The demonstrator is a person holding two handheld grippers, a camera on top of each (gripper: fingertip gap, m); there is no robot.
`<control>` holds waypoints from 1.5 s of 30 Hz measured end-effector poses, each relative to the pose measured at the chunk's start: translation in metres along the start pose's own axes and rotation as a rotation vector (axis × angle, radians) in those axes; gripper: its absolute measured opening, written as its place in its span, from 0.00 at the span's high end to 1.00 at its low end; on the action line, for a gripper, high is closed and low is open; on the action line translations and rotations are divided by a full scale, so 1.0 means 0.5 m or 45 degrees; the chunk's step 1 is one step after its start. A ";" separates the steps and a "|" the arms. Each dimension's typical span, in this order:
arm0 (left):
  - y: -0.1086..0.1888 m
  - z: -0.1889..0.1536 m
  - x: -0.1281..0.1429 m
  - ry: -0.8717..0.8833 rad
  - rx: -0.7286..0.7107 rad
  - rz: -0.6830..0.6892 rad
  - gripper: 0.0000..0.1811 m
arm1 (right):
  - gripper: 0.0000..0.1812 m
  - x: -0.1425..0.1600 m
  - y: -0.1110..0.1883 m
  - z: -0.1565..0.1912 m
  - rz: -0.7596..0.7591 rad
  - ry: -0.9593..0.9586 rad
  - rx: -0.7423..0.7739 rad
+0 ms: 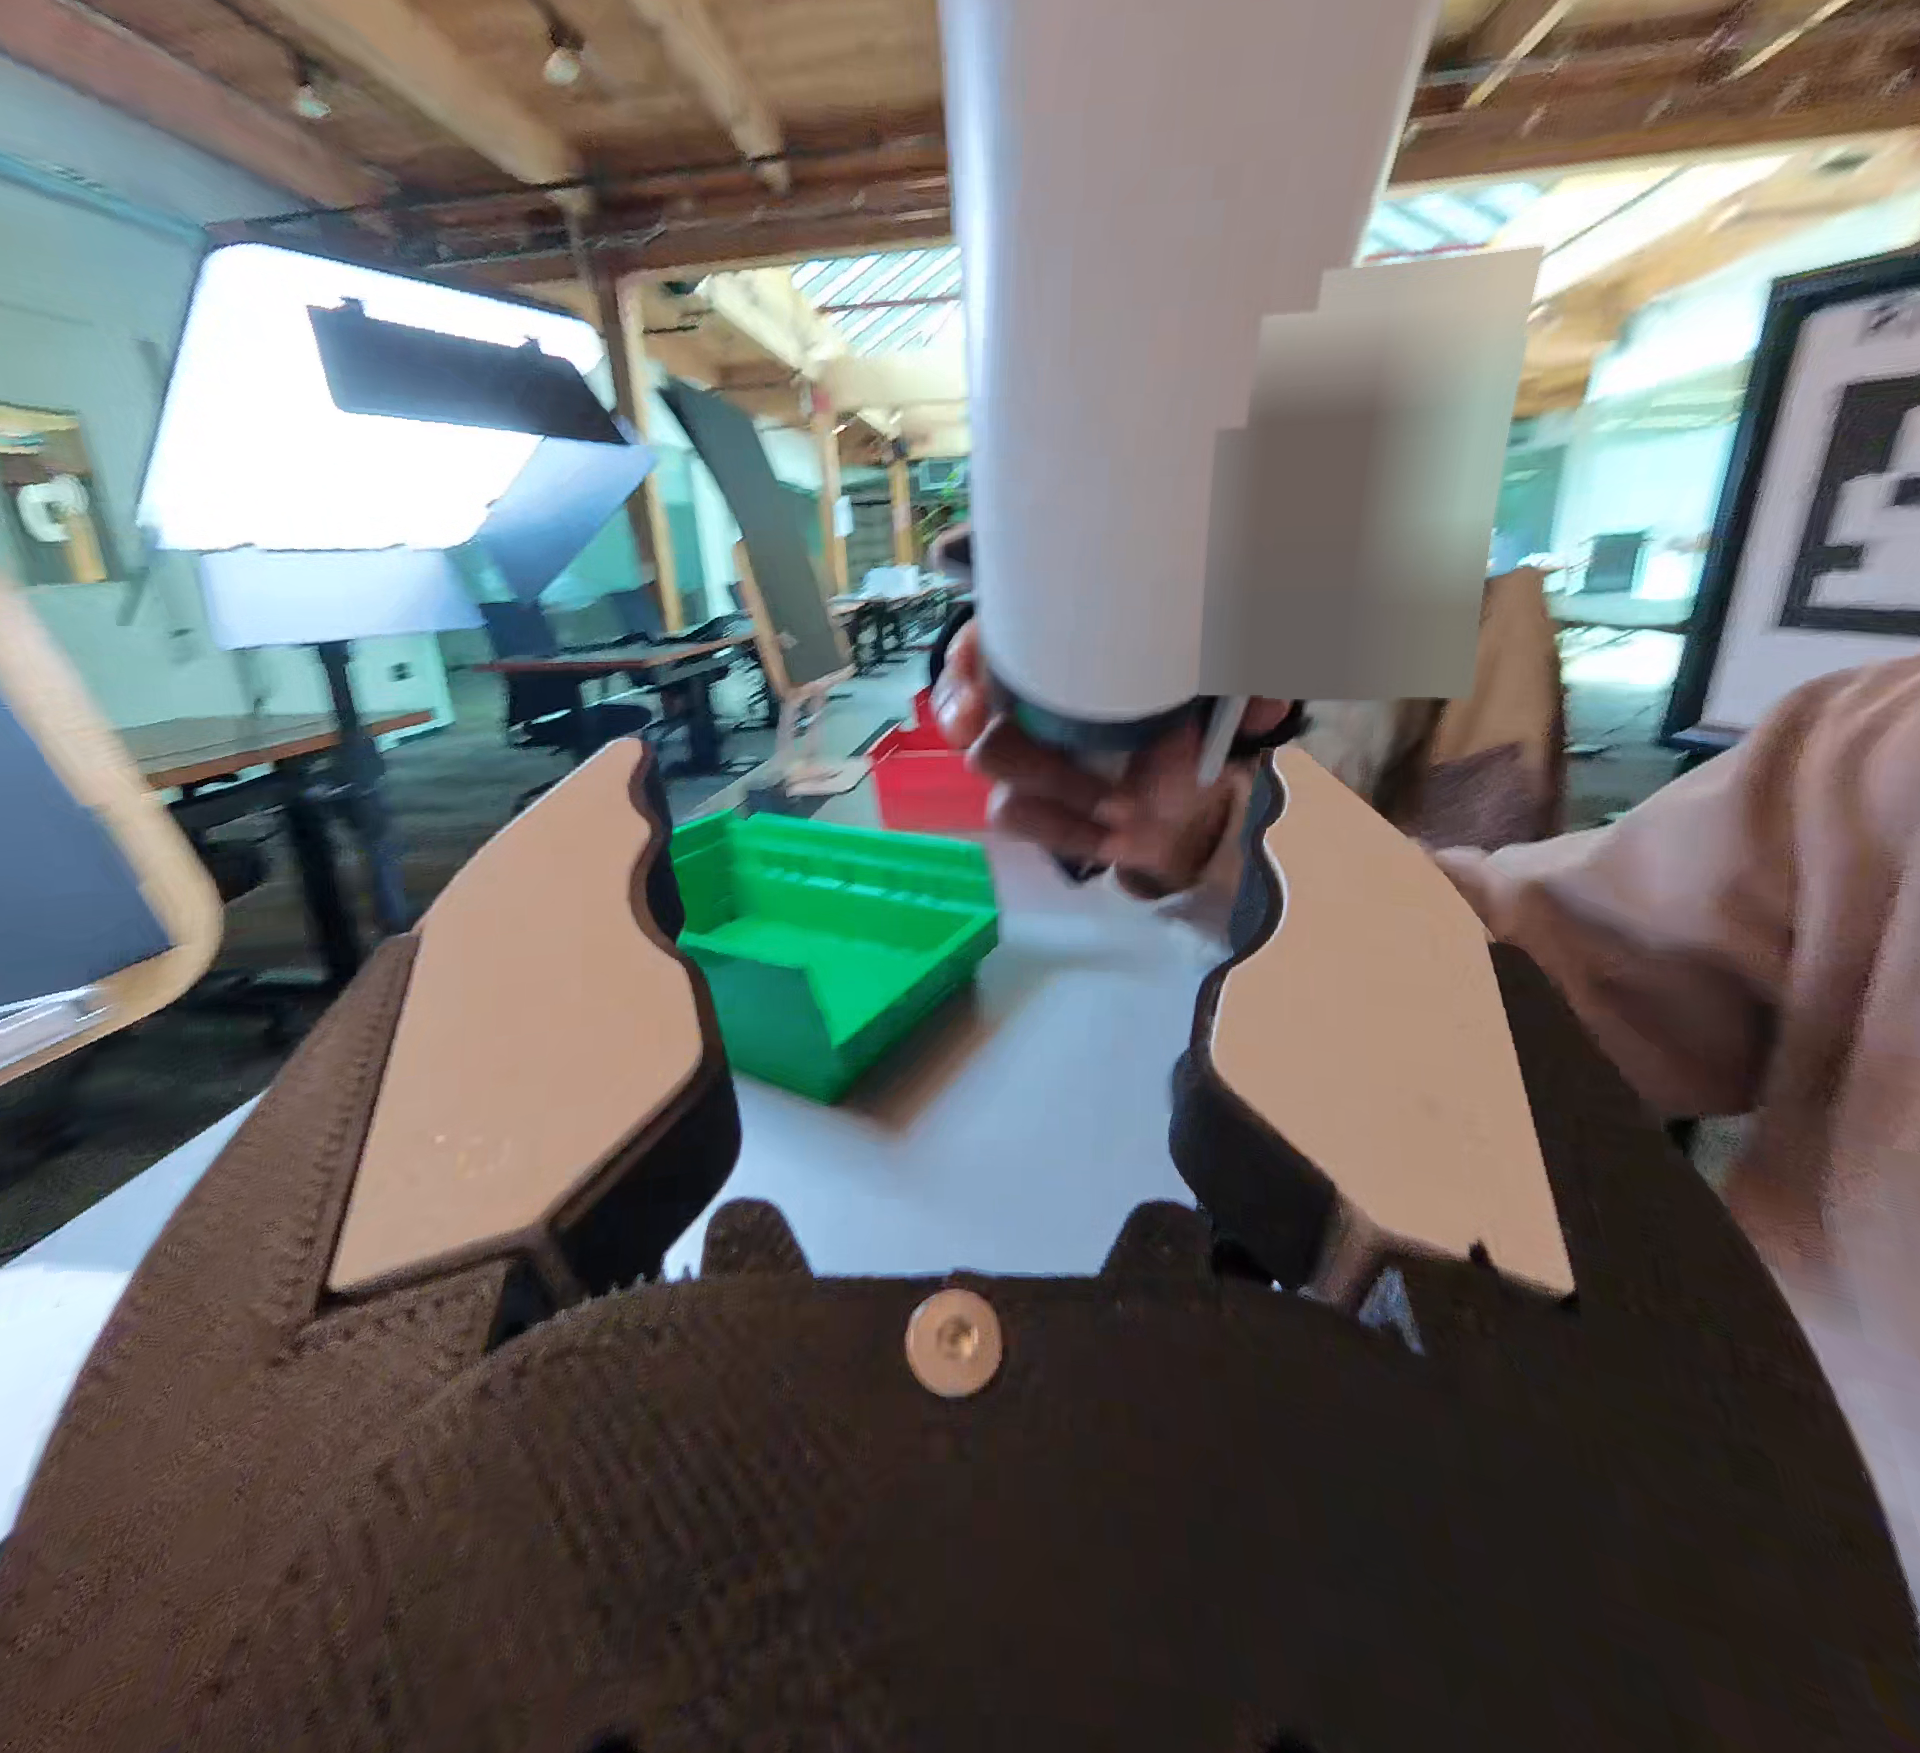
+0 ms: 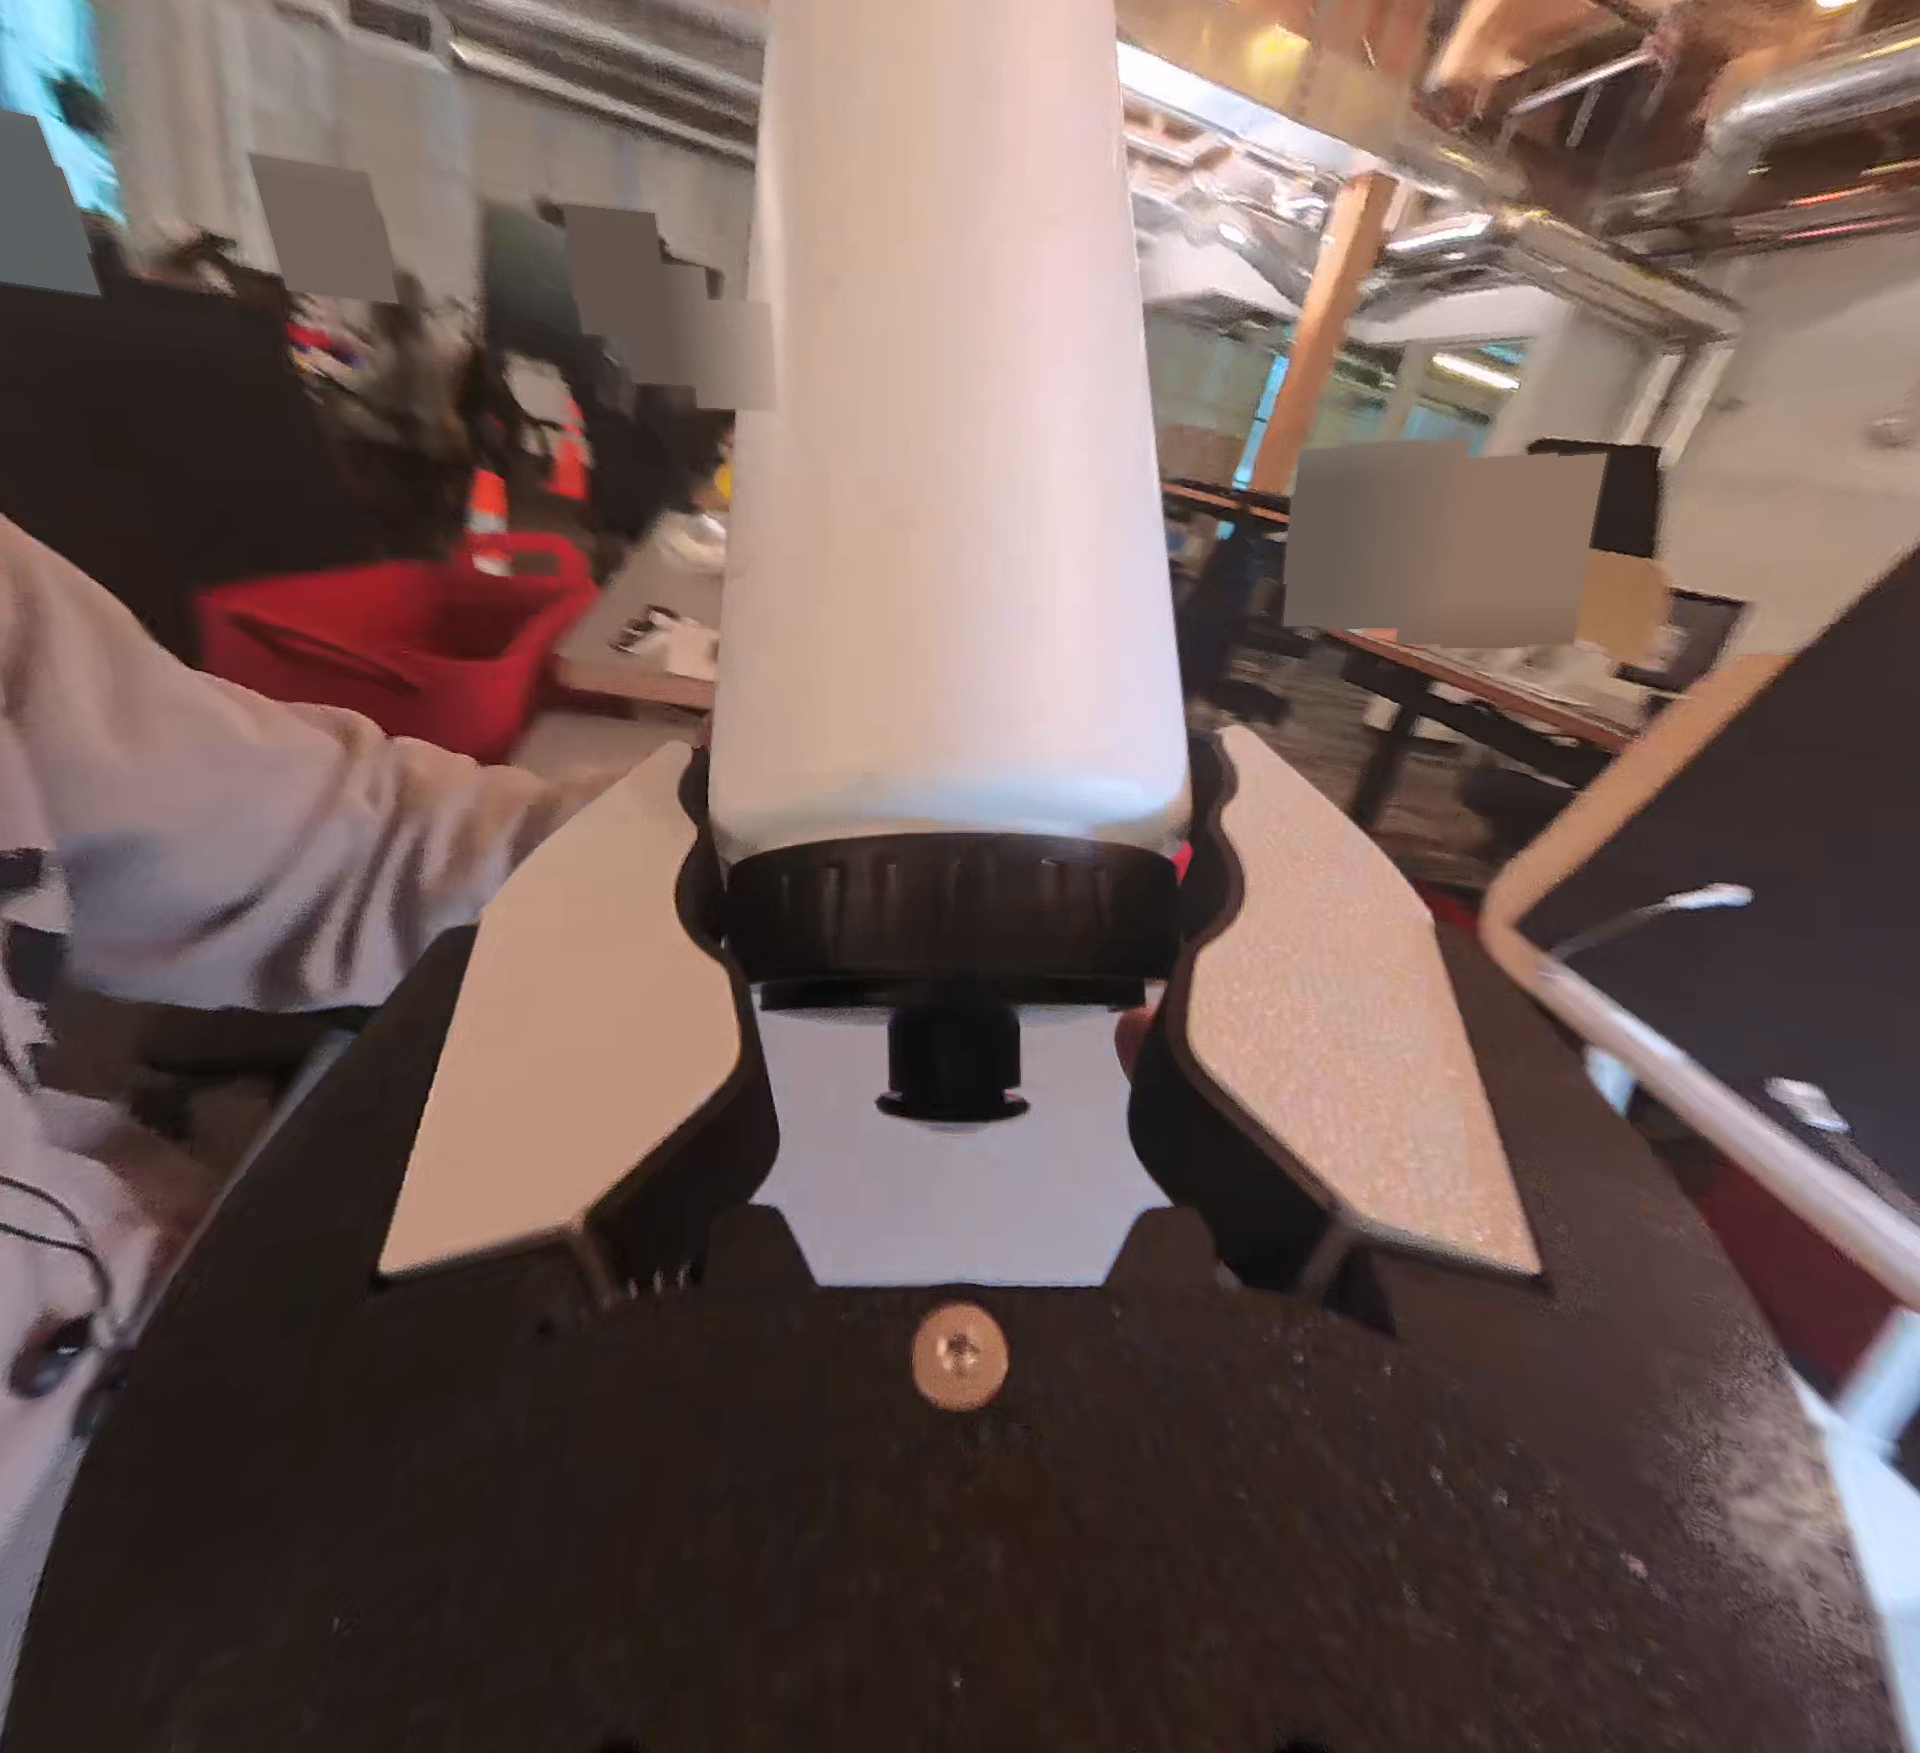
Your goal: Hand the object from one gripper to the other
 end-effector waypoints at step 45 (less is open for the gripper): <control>0.097 0.116 0.279 -0.943 -0.485 1.665 0.47 | 0.47 0.280 -0.041 -0.019 0.869 0.782 0.235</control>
Point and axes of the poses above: each gripper's, where its closed fingertips meet, y back along the fingers, x out of its underside, z = x × y across the jaws, the point moved 1 cm from there along y, back along the fingers, and after that the axes turned 13 degrees about x, right-handed, at the moved point
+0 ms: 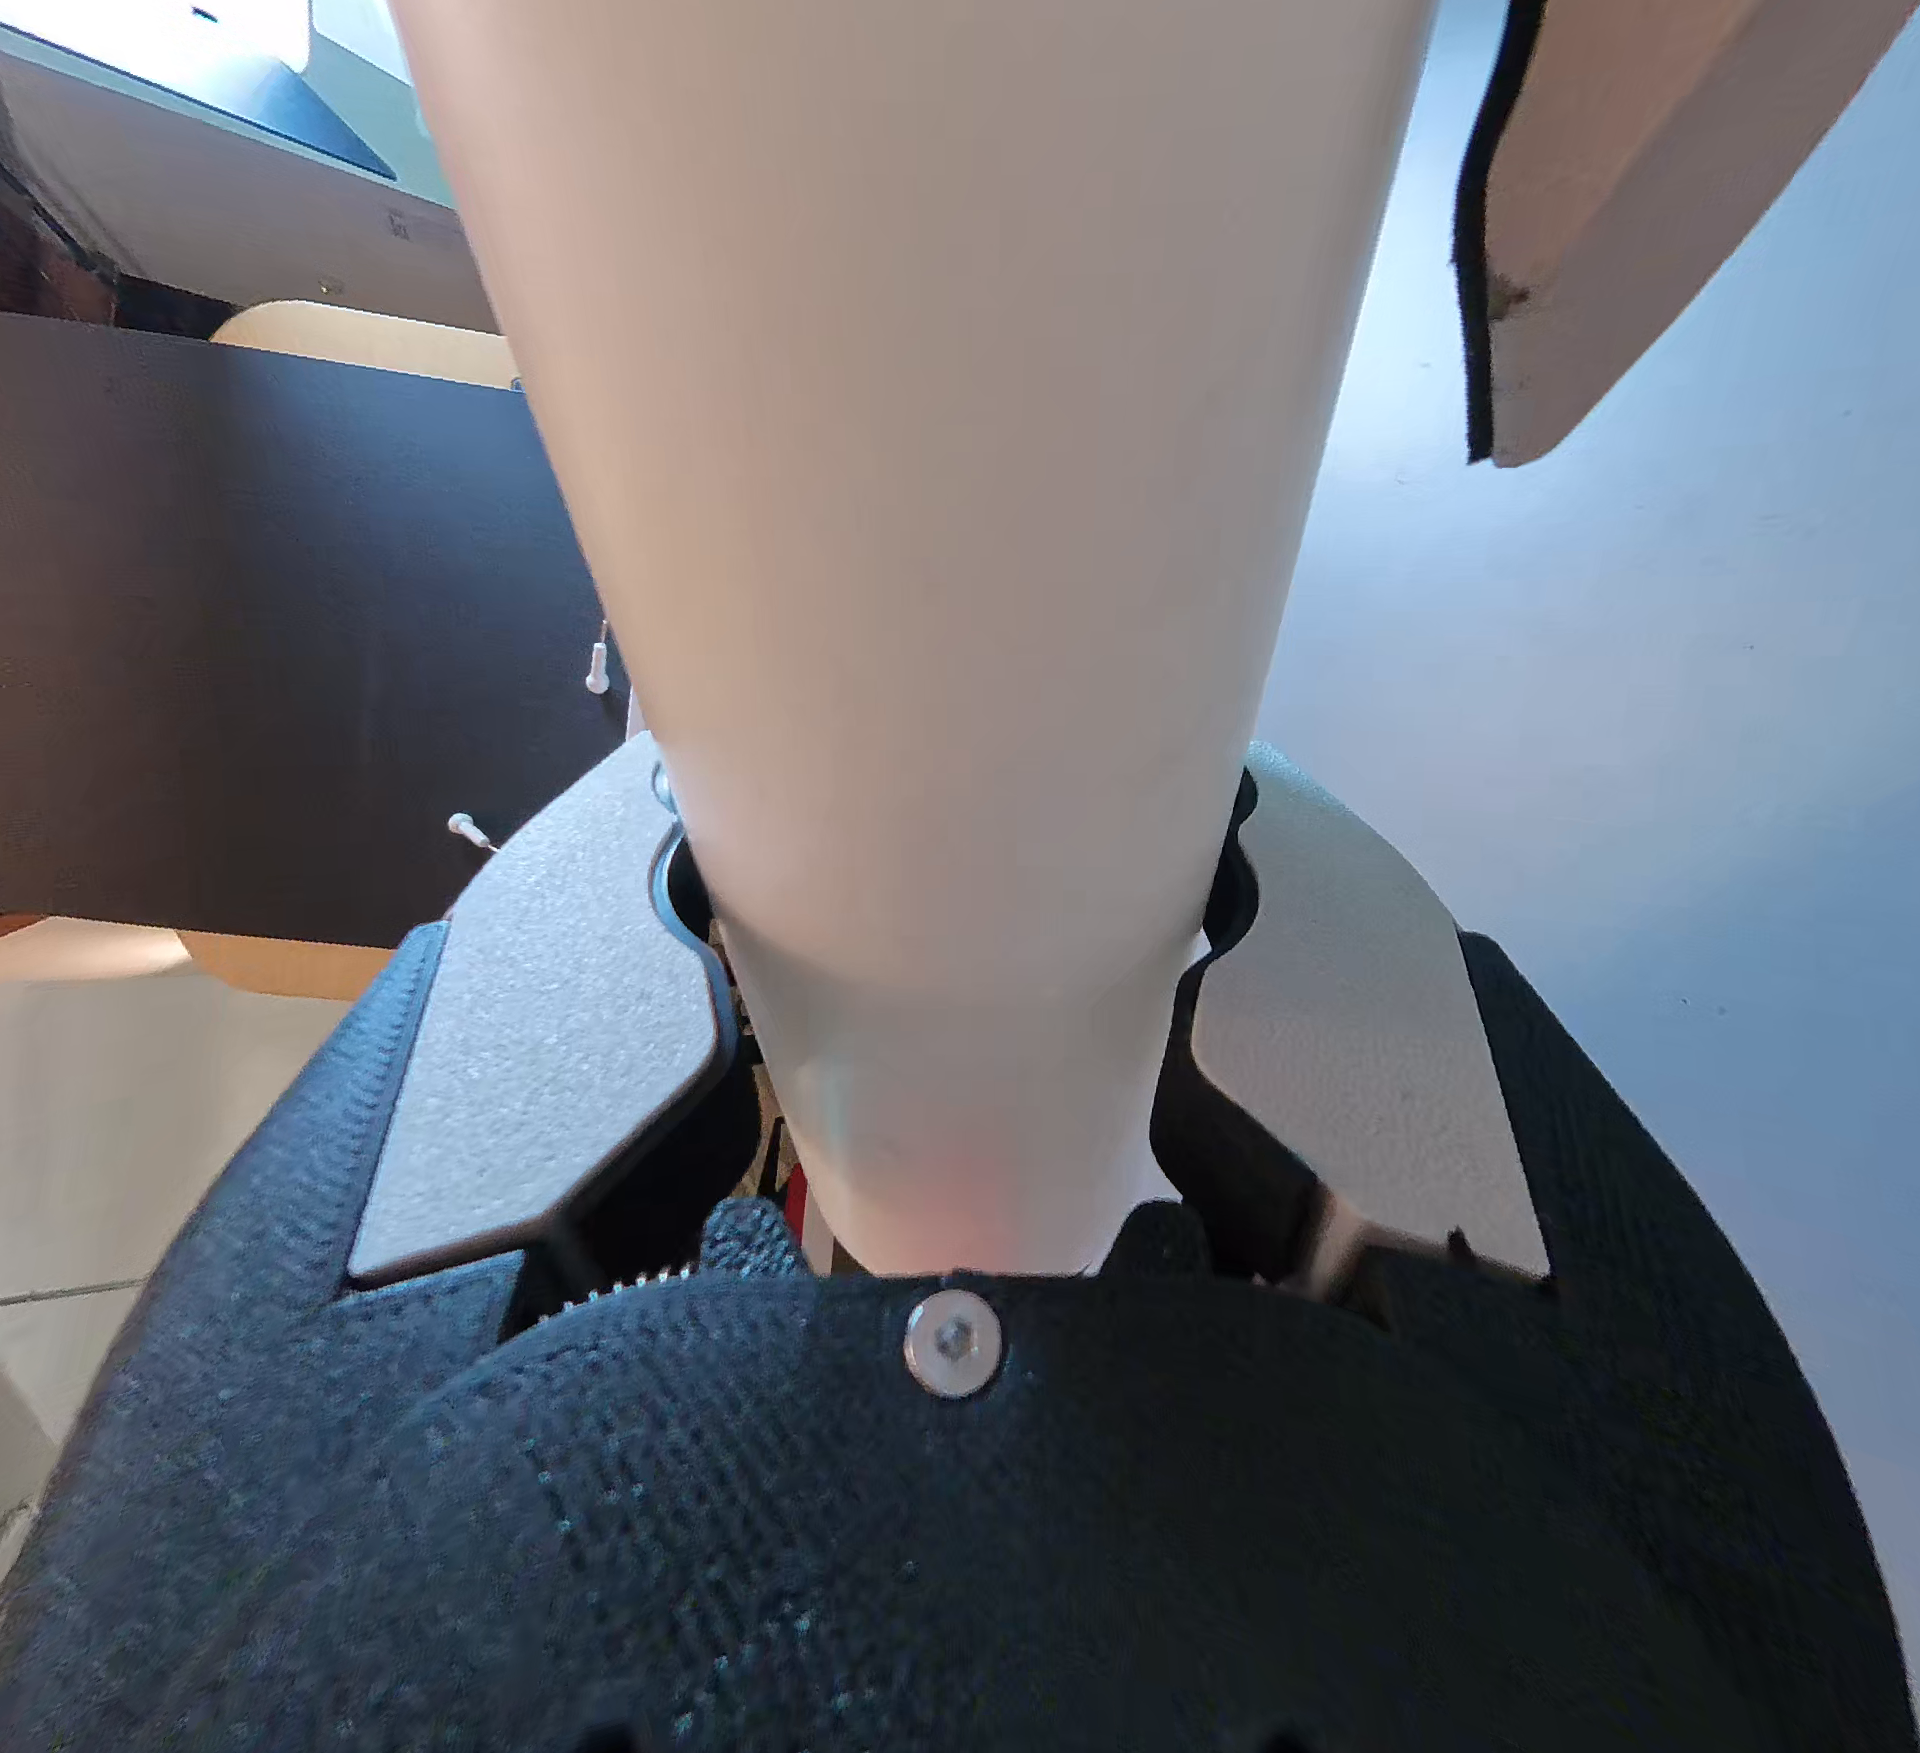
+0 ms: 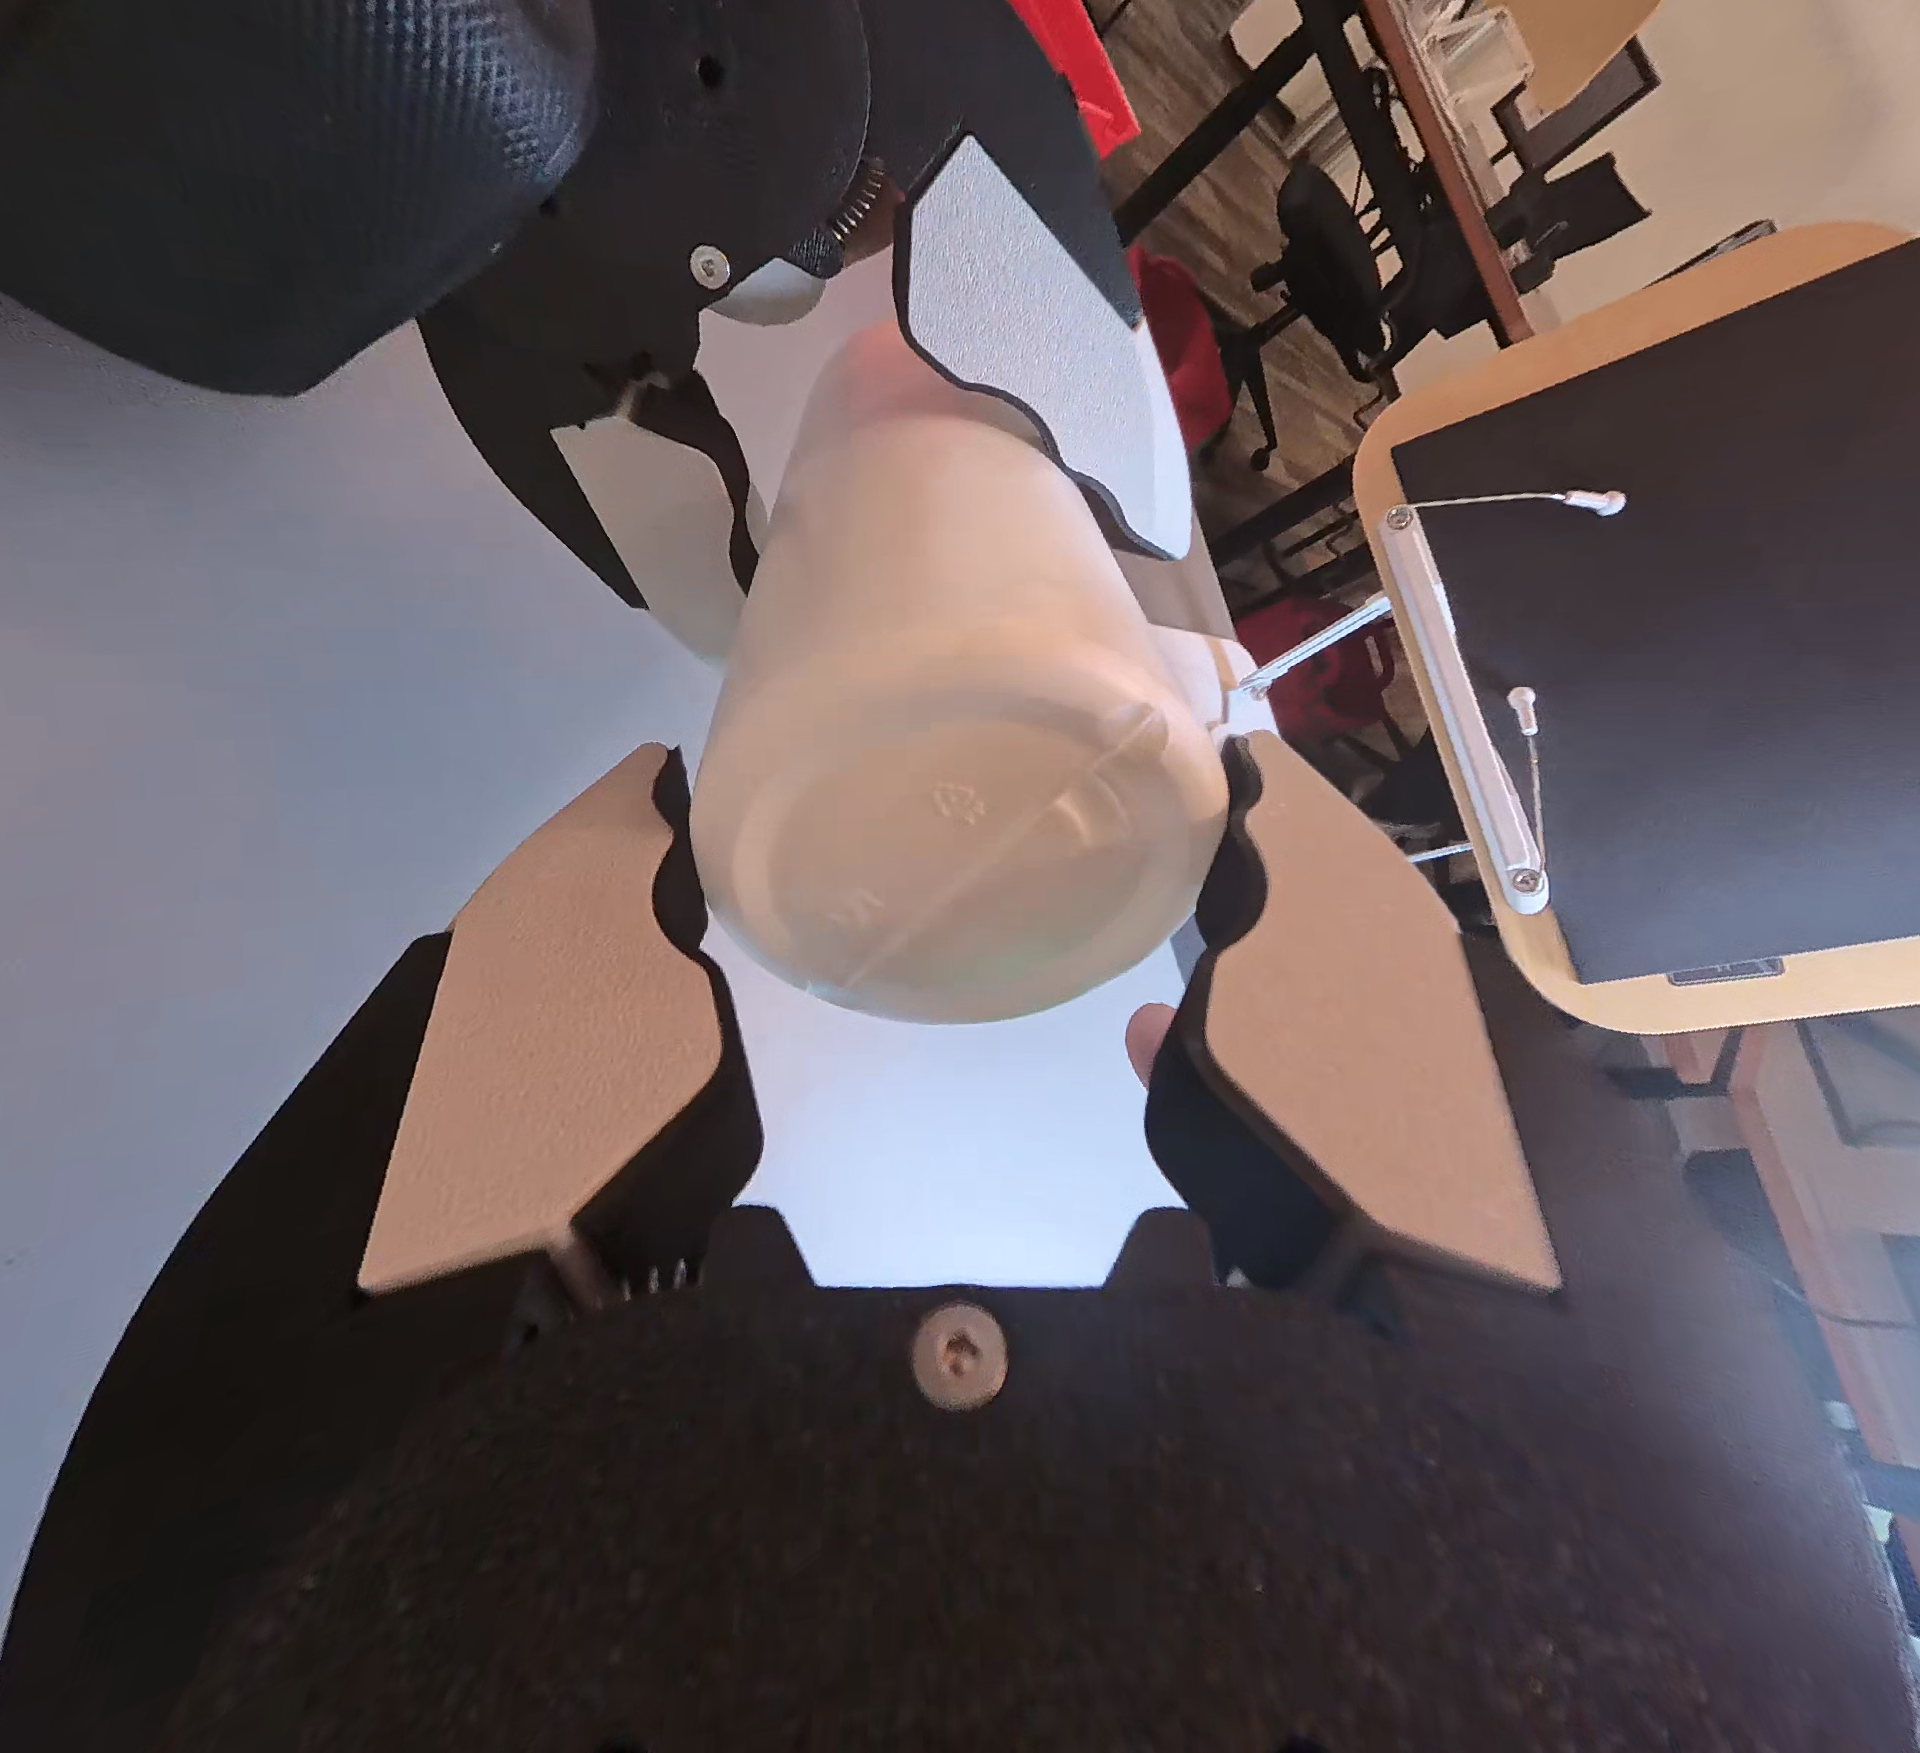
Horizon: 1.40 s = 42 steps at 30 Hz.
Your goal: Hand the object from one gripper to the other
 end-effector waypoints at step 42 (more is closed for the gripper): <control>0.211 0.202 -0.170 1.516 0.440 -2.306 0.48 | 0.52 -0.088 0.118 -0.182 -1.018 -1.442 -0.229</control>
Point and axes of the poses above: each gripper's, where its closed fingertips meet, y back along the fingers, x out of its underside, z = x × y across the jaws, the point moved 1 cm from there along y, back along the fingers, and after that the axes turned 13 degrees about x, right-handed, at the moved point
